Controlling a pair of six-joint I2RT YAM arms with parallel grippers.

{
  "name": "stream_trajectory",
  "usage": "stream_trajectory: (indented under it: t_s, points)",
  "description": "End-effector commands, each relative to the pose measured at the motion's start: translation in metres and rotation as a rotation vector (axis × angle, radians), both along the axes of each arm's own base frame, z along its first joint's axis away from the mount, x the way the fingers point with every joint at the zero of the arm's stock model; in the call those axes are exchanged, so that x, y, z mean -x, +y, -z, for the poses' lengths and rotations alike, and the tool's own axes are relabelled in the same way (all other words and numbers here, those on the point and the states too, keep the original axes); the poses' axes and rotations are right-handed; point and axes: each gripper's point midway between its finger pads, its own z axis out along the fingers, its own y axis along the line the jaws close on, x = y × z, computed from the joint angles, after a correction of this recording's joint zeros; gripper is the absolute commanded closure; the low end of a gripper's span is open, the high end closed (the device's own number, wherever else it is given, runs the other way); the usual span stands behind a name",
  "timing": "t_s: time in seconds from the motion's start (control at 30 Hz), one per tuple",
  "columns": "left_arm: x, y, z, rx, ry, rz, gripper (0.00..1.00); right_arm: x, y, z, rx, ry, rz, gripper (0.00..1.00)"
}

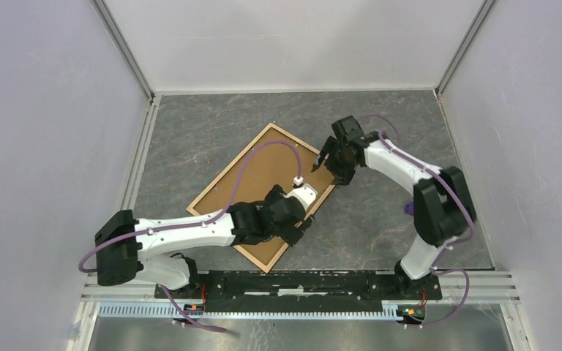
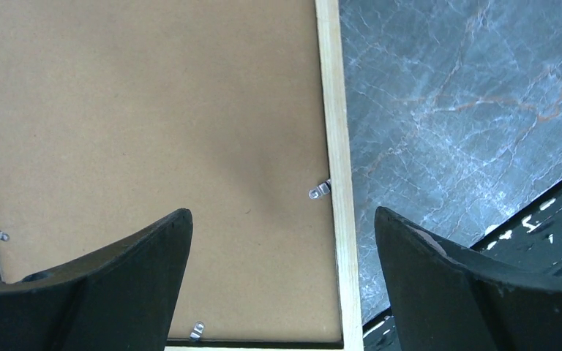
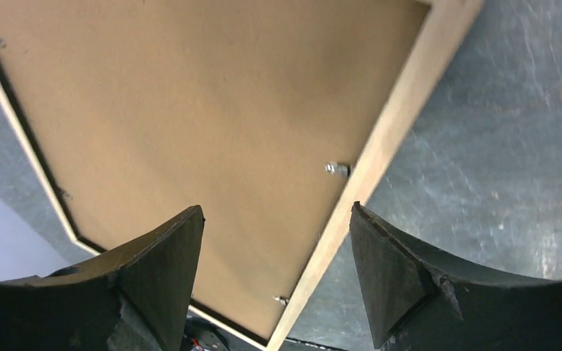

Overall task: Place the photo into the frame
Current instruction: Install the photo frame at the center of the board, then turn over the photo frame at the center of the board.

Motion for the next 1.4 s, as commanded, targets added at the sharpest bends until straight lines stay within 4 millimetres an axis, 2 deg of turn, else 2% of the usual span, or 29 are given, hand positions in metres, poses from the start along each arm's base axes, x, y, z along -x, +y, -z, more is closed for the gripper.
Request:
stream_trajectory:
  t_s: [0.0, 0.17, 0.33, 0.43, 0.53, 0.67, 0.83, 0.9, 1.37]
  points:
    - [-0.004, -0.008, -0.015, 0.159, 0.043, -0.025, 0.00, -0.004, -0.011, 0.021, 0.130, 0.151, -0.078, 0.22]
    - [-0.005, -0.009, -0.012, 0.188, 0.052, -0.023, 0.00, -0.009, -0.011, 0.039, 0.131, 0.220, -0.089, 0.24]
    - [-0.006, -0.008, -0.003, 0.194, 0.045, -0.040, 0.00, -0.013, -0.027, 0.040, 0.180, 0.207, -0.057, 0.25]
    - [-0.006, -0.011, -0.001, 0.200, 0.052, -0.031, 0.00, -0.007, -0.037, 0.046, 0.187, 0.223, -0.038, 0.26]
    - [-0.005, -0.014, 0.001, 0.204, 0.059, -0.024, 0.00, -0.006, -0.043, 0.051, 0.176, 0.239, -0.021, 0.32]
    - [-0.008, -0.016, 0.006, 0.184, 0.059, -0.036, 0.00, -0.017, -0.047, 0.053, 0.190, 0.226, 0.001, 0.36]
    - [-0.014, -0.009, 0.007, 0.153, 0.027, -0.061, 0.00, -0.019, -0.049, 0.056, 0.196, 0.234, 0.018, 0.54]
    - [-0.014, -0.010, 0.007, 0.147, 0.024, -0.055, 0.00, -0.016, -0.050, 0.059, 0.197, 0.244, 0.028, 0.58]
    - [-0.018, -0.019, 0.011, 0.130, 0.026, -0.045, 0.00, -0.004, -0.058, 0.087, 0.173, 0.317, 0.078, 0.60]
